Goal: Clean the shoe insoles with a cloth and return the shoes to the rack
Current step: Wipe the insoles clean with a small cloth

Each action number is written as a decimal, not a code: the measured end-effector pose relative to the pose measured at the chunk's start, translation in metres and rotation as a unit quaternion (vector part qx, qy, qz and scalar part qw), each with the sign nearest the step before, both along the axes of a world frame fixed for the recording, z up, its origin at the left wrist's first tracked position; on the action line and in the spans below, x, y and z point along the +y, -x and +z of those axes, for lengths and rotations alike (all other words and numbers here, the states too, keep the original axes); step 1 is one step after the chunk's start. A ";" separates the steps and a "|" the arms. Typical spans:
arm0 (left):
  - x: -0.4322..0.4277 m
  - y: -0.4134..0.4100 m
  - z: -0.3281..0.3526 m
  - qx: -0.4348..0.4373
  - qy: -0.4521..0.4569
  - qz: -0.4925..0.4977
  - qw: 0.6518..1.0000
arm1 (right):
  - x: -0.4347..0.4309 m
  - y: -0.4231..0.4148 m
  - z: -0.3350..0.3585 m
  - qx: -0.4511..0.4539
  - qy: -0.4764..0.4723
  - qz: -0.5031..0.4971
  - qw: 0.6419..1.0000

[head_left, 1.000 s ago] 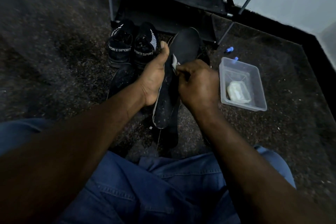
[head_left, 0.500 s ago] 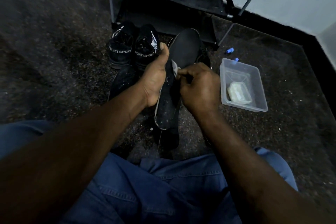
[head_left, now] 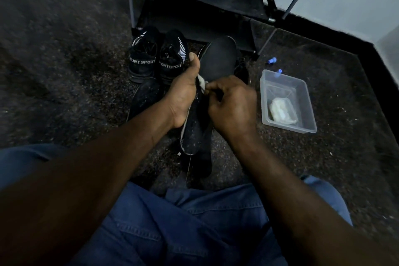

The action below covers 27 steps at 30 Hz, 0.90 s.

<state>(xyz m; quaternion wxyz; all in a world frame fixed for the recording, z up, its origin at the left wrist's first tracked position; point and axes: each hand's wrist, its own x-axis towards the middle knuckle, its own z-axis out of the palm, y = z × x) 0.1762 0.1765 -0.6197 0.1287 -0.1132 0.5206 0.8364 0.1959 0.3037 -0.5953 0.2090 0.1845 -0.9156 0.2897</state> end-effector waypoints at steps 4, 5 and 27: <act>0.003 -0.002 -0.001 -0.014 -0.044 -0.045 0.998 | 0.017 0.029 0.009 -0.011 -0.016 -0.088 0.996; 0.005 -0.003 0.001 -0.015 -0.065 -0.067 0.996 | 0.021 0.037 0.012 -0.012 -0.014 -0.100 0.995; 0.005 -0.005 0.006 -0.009 -0.013 -0.032 0.999 | 0.006 0.036 0.015 -0.017 0.032 -0.046 0.998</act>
